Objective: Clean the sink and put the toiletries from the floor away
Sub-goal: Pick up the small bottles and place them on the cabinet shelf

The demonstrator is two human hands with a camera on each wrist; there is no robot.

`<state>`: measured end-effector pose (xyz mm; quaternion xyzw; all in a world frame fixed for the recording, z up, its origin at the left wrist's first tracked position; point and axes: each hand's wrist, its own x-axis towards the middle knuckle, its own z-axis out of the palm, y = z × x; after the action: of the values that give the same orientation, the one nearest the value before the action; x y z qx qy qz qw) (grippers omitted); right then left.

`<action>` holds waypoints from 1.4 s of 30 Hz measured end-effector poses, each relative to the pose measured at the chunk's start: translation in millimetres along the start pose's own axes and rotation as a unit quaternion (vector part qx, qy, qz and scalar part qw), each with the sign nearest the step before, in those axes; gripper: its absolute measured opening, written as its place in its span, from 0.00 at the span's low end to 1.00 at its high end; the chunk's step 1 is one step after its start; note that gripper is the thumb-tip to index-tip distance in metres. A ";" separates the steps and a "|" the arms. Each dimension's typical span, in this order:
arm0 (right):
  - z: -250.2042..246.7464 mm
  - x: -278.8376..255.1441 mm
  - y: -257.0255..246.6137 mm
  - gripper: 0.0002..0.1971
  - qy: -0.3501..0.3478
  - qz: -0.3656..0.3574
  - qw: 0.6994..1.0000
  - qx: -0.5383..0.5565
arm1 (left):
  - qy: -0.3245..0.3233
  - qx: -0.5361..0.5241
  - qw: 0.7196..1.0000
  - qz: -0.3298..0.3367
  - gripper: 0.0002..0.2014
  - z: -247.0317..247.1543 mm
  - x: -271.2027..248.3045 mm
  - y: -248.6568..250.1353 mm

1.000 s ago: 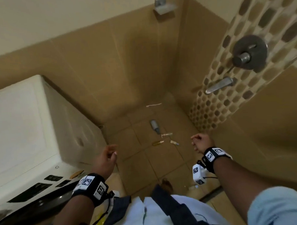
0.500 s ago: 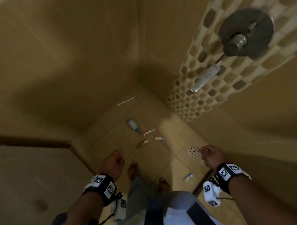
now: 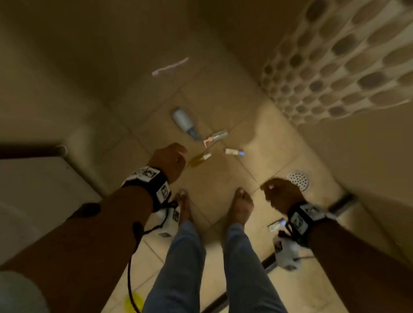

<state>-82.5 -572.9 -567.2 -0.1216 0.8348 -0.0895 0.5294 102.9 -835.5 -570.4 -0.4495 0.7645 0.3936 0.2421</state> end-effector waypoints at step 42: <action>105.6 337.0 -91.2 0.27 0.074 -0.265 0.891 -0.362 | -0.041 -0.214 0.958 -0.188 0.20 178.9 169.5 -147.1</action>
<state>-115.1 -762.6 -877.0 -0.5143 0.7831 0.0727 0.3418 153.9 -815.1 -852.1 -0.6095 0.5538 0.5134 0.2414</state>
